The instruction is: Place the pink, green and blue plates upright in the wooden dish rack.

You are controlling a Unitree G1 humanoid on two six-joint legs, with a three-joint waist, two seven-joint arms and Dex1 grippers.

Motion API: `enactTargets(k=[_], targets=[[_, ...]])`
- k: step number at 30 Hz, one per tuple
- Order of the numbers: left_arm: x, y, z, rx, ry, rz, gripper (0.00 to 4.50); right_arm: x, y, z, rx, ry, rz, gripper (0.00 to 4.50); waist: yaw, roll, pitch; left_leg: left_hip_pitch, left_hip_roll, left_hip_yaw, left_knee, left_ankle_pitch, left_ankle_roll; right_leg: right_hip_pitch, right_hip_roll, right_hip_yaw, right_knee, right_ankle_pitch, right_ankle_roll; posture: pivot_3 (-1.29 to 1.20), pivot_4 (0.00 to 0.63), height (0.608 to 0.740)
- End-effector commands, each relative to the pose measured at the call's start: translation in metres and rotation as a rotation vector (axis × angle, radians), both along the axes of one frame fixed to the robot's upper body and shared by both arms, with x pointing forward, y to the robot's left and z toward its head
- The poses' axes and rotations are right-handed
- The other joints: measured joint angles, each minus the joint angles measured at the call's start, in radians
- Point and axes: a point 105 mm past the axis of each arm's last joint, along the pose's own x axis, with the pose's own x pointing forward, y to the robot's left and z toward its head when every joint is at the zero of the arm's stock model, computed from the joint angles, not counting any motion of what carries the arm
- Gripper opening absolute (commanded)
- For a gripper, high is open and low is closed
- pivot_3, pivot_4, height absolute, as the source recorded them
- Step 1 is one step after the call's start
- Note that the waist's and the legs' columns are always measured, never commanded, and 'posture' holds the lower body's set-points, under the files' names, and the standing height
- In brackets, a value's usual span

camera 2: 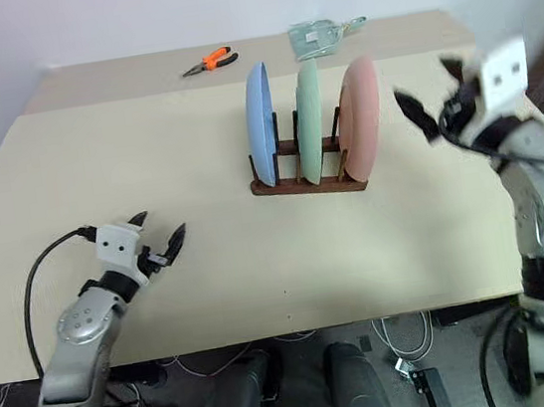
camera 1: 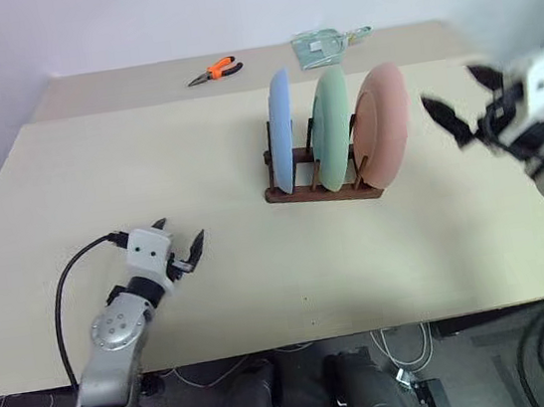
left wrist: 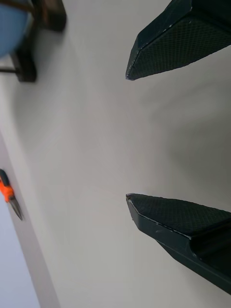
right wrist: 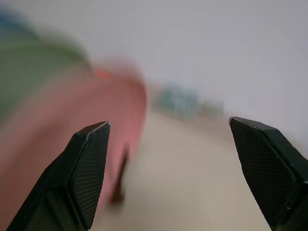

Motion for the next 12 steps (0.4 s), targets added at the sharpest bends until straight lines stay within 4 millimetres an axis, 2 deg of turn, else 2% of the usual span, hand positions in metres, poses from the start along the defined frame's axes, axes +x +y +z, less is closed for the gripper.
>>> enactTargets(k=[1,3,6,12], targets=[[0.002,0.001,0.008,0.018,-0.038,-0.008,3.88,-0.009,-0.001,-0.007,-0.049,0.007,0.047,4.03,-0.003,0.003,0.001,0.000,0.001,0.001,0.000,0.000,0.000,0.000,0.000,0.000,0.000,0.001,0.000,0.00,0.150,0.726],[0.000,0.003,0.005,0.024,-0.027,-0.007,3.88,-0.011,0.001,-0.027,-0.096,0.058,0.053,4.03,-0.003,0.003,0.000,0.001,0.003,0.003,0.000,0.000,0.000,0.000,0.000,-0.001,0.000,0.001,-0.001,0.00,0.150,0.726],[-0.002,0.000,0.000,0.024,-0.012,-0.007,3.88,-0.008,0.004,-0.040,-0.106,0.084,0.054,4.03,-0.002,0.003,0.001,0.001,0.004,0.004,0.001,0.000,0.000,0.000,0.000,-0.001,-0.001,0.002,-0.002,0.00,0.150,0.726],[-0.008,-0.001,-0.005,0.023,0.002,0.012,3.88,0.003,0.014,-0.052,-0.131,0.093,0.072,4.03,0.004,0.003,0.001,0.000,0.004,0.004,0.001,0.000,0.000,0.000,0.000,-0.002,-0.002,0.002,-0.003,0.00,0.150,0.726]])
